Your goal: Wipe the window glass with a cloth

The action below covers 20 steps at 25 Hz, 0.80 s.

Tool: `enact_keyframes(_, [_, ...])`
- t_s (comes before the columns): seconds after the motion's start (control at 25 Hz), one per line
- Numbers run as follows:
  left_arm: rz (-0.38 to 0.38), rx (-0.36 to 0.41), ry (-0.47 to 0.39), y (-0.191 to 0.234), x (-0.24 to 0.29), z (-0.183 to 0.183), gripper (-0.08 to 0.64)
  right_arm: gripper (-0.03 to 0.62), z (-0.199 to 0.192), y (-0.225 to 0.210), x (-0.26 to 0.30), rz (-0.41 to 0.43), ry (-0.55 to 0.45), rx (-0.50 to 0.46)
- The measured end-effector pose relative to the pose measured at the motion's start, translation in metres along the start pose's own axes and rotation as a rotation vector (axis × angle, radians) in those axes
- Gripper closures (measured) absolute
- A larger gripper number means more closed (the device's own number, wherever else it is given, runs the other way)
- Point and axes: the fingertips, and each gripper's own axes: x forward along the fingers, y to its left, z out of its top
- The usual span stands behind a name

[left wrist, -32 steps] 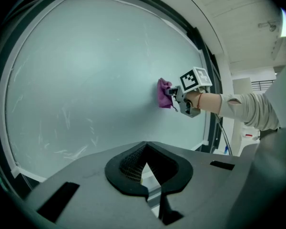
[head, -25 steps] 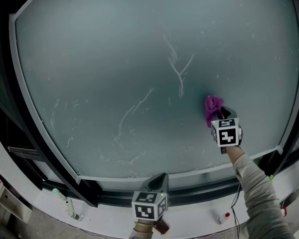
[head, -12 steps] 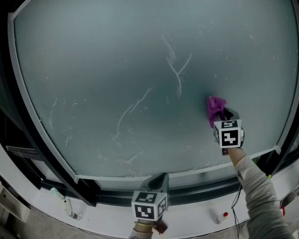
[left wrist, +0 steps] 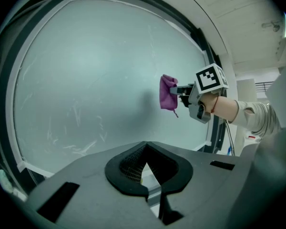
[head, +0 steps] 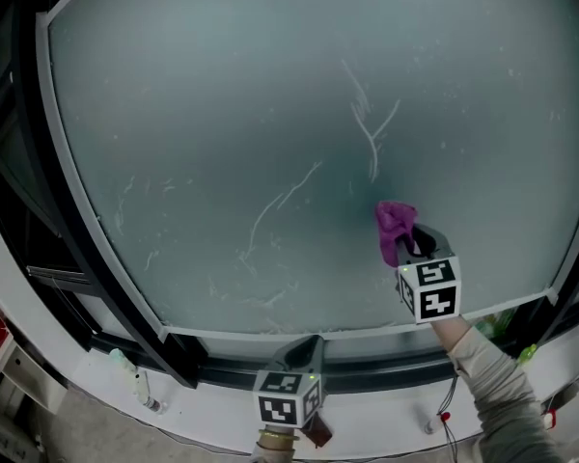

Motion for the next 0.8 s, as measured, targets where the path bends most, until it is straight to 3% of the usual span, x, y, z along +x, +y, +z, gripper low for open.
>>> enact_keyframes(0.4, [0.139, -0.029, 0.000, 0.052, -0.036, -0.009, 0.555, 0.534, 0.002, 0.131, 0.028, 0.240, -0.021, 0.022])
enact_keyframes(0.8, [0.229, -0.053, 0.008, 0.083, -0.063, -0.022, 0.555, 0.534, -0.001, 0.205, 0.065, 0.320, -0.005, 0.032])
